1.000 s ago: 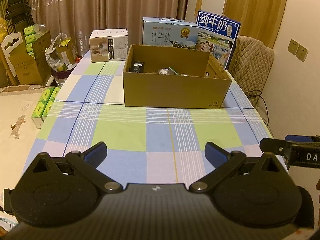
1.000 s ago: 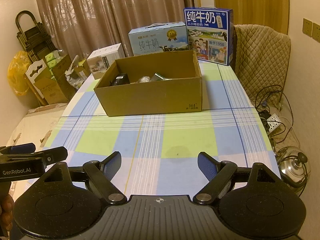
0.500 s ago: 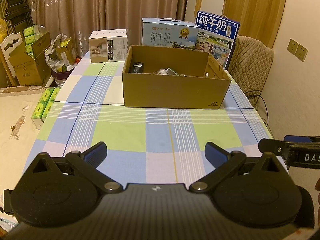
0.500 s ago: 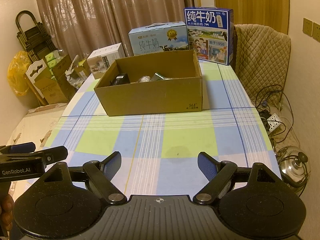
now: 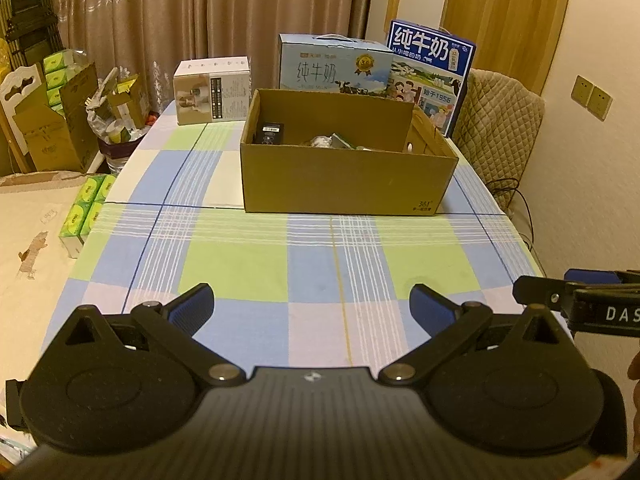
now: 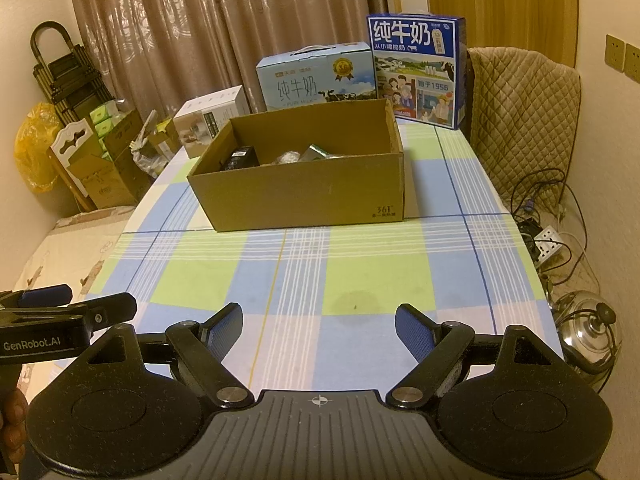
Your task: Organize objects
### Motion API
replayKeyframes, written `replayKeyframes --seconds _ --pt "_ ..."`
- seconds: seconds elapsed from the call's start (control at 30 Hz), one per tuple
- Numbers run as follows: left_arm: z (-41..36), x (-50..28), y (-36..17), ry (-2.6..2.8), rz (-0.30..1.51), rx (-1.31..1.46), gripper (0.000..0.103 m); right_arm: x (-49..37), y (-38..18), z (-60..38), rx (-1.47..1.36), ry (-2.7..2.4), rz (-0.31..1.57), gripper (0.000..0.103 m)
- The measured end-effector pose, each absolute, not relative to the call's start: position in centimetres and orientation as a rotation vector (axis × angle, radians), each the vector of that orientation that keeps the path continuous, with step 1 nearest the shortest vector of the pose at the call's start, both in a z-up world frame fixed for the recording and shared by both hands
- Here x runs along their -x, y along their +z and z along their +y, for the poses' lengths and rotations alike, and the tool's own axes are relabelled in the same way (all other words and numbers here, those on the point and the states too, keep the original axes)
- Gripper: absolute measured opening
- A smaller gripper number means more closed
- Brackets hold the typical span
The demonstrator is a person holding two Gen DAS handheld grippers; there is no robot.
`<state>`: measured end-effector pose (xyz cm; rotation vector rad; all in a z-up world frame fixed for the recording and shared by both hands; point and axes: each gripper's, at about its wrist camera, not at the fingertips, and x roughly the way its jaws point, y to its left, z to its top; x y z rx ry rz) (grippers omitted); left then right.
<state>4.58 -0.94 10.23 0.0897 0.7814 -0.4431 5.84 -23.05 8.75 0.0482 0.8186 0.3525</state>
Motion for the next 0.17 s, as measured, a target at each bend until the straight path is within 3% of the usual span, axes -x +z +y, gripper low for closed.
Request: replayKeyframes --seconds 0.17 --pt "-0.77 -4.48 10.25 -0.433 0.77 -0.089 0.102 -5.84 8.76 -23.05 -0.048 0.352 0.818 0.081"
